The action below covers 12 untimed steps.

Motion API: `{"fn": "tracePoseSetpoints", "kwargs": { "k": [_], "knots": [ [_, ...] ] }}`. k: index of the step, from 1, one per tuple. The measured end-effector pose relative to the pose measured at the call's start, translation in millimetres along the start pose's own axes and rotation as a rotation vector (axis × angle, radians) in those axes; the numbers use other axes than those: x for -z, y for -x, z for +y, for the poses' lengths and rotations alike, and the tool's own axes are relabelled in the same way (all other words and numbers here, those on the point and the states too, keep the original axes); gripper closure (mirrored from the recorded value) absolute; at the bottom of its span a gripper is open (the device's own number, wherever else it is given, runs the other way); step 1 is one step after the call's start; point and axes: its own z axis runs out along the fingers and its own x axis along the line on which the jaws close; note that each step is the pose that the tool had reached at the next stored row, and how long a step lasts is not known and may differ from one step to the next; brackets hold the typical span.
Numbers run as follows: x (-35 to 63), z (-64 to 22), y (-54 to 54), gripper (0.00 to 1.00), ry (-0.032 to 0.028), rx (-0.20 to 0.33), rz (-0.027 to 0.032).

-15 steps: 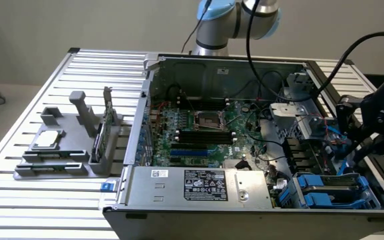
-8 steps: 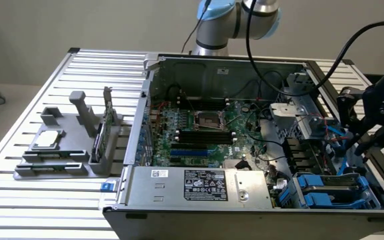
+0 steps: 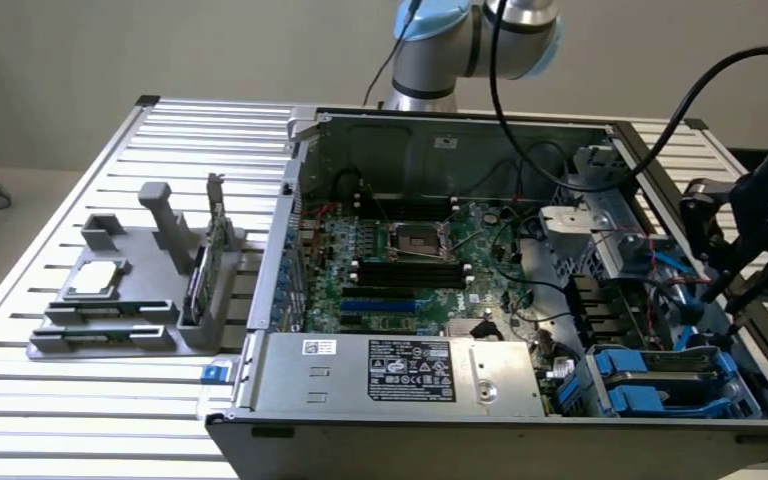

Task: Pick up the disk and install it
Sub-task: 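Insert the first disk wire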

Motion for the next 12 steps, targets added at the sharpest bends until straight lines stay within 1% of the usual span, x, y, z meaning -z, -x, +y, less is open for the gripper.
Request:
{"fn": "tracePoseSetpoints", "kwargs": {
  "k": [1,3,4,7,8,10,12],
  "knots": [
    [0.1,-0.5,-0.6,0.75,0.0005,0.002,-0.0103],
    [0.3,-1.6,-1.7,0.75,0.0015,0.004,-0.0285],
    [0.5,-2.3,-2.5,0.75,0.0024,0.006,-0.037],
    [0.6,-4.8,-4.2,0.75,0.0069,0.008,-0.0595],
    [0.4,-5.3,-4.7,0.75,0.0076,0.008,-0.066],
    [-0.4,-5.8,-5.1,0.75,0.0079,0.004,-0.0763],
    [-1.1,-6.1,-5.3,0.75,0.0056,-0.004,-0.0856]
  ]
}}
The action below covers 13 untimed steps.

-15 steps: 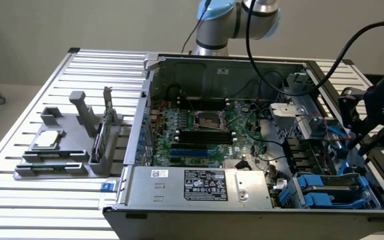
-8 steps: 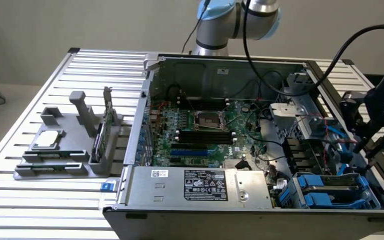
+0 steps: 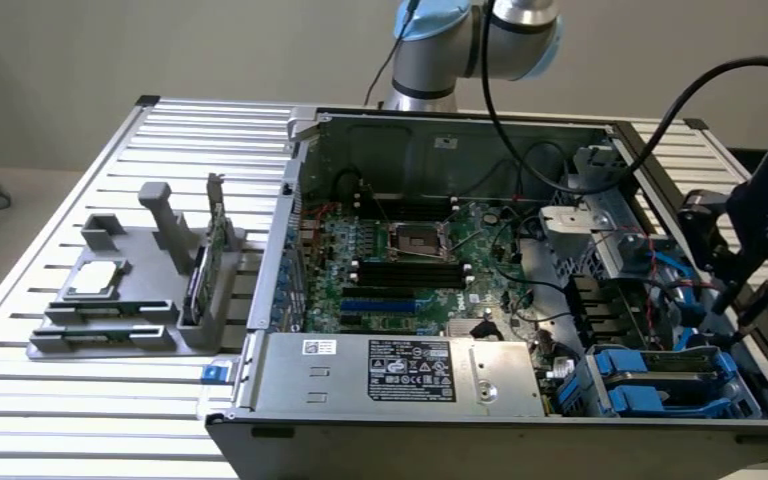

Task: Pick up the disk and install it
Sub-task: 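Insert the first disk wire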

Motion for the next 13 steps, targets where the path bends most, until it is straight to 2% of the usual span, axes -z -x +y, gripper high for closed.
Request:
{"fn": "tracePoseSetpoints", "kwargs": {
  "k": [7,13],
  "knots": [
    [-2.5,-0.5,-0.4,0.75,-0.0181,-0.065,-0.0309],
    [-4.4,-0.8,-0.7,0.75,-0.0333,-0.146,-0.0496]
  ]
}}
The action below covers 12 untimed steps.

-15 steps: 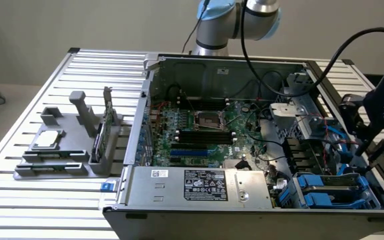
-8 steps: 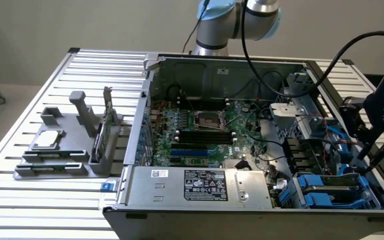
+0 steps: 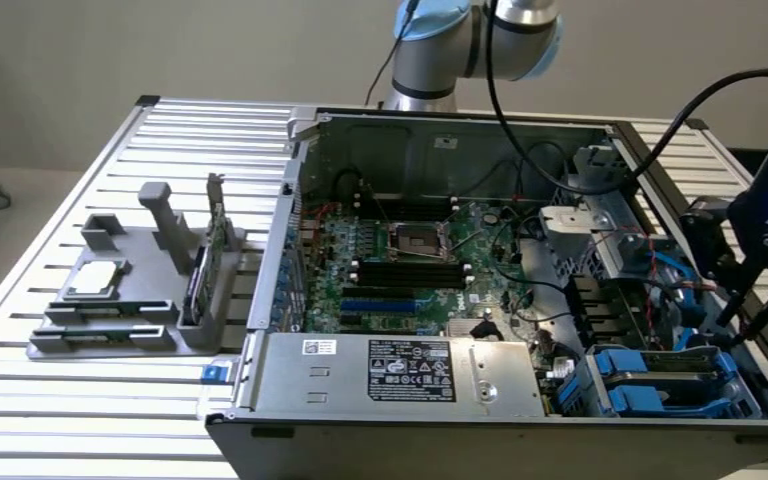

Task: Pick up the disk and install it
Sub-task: 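Insert the first disk wire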

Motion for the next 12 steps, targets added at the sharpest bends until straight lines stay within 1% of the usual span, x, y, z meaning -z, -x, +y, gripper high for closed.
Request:
{"fn": "tracePoseSetpoints", "kwargs": {
  "k": [4,7,9,12],
  "knots": [
    [-2.2,-0.3,-0.4,0.75,-0.0106,-0.063,-0.0098],
    [-5.6,-0.8,-0.9,0.75,-0.0165,-0.101,-0.0159],
    [-7.3,-1.0,-1.2,0.75,-0.0179,-0.112,-0.0177],
    [-8.3,-0.4,-0.6,0.75,-0.0184,-0.114,-0.0182]
  ]
}}
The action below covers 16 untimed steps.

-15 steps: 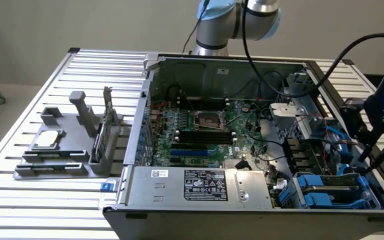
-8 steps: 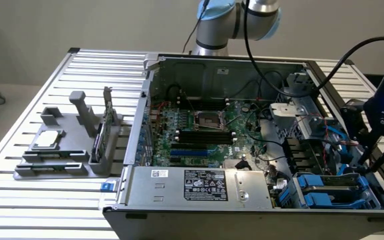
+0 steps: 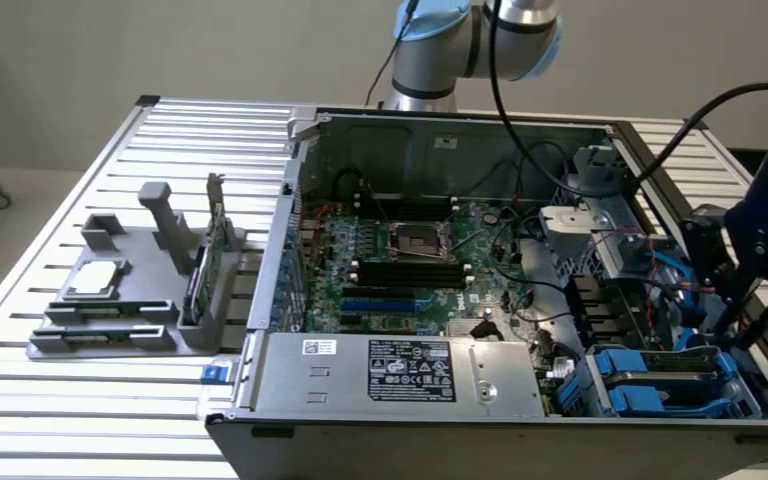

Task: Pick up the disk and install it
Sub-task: 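Insert the first disk wire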

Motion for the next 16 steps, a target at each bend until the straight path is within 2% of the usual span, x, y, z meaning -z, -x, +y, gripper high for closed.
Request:
{"fn": "tracePoseSetpoints", "kwargs": {
  "k": [16],
  "knots": [
    [2.5,-0.4,3.5,0.75,-0.0009,-0.006,-0.0006]
  ]
}}
